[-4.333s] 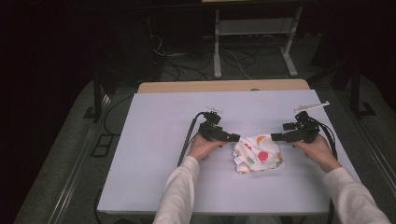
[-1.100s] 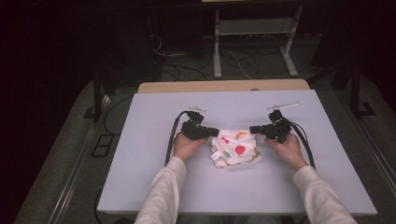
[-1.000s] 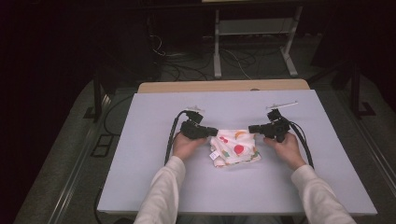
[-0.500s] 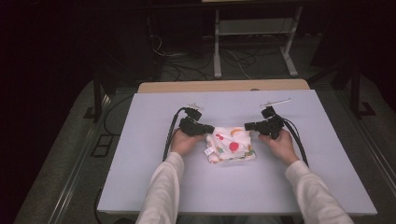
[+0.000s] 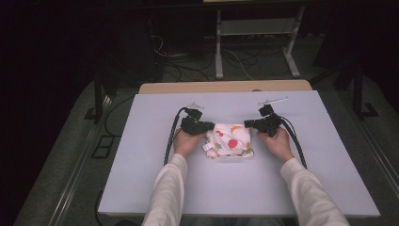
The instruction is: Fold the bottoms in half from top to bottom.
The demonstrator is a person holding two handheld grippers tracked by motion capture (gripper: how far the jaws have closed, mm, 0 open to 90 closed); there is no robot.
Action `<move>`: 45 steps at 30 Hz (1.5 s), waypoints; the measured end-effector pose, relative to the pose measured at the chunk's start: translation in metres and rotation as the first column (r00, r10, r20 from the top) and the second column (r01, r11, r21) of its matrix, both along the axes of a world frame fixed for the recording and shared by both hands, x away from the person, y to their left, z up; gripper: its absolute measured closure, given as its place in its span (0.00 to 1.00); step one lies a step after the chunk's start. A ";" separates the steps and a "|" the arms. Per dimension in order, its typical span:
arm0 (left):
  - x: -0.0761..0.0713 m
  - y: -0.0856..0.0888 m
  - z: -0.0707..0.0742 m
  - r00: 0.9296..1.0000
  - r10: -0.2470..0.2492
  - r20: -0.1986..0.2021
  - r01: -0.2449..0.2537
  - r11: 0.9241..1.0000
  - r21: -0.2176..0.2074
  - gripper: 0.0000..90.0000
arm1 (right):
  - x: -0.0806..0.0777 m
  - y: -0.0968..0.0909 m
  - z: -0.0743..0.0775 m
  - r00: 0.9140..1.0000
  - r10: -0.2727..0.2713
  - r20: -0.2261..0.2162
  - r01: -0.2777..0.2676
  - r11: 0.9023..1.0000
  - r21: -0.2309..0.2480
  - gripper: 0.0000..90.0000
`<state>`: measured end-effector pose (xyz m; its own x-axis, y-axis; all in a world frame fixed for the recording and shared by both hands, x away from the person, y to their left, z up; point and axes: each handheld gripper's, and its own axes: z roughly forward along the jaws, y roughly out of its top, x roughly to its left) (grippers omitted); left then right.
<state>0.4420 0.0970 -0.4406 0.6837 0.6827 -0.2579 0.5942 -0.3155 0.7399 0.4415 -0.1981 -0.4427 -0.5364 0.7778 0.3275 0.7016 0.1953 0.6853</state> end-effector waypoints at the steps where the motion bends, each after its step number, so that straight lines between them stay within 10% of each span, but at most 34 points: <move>1: 0.000 0.000 0.000 1.000 0.004 0.000 -0.004 1.000 -0.002 0.90 | 0.000 0.001 0.000 1.000 -0.001 0.006 0.001 1.000 0.001 0.97; 28: 0.014 0.000 -0.004 0.998 0.052 0.032 -0.049 0.994 -0.093 0.88 | 0.013 -0.005 -0.008 0.996 -0.077 0.038 0.074 0.994 0.076 0.96; 45: 0.010 0.015 0.015 0.990 0.137 0.034 -0.132 0.984 -0.117 0.21 | 0.007 -0.026 0.011 0.988 -0.101 0.119 0.087 0.989 0.123 0.43</move>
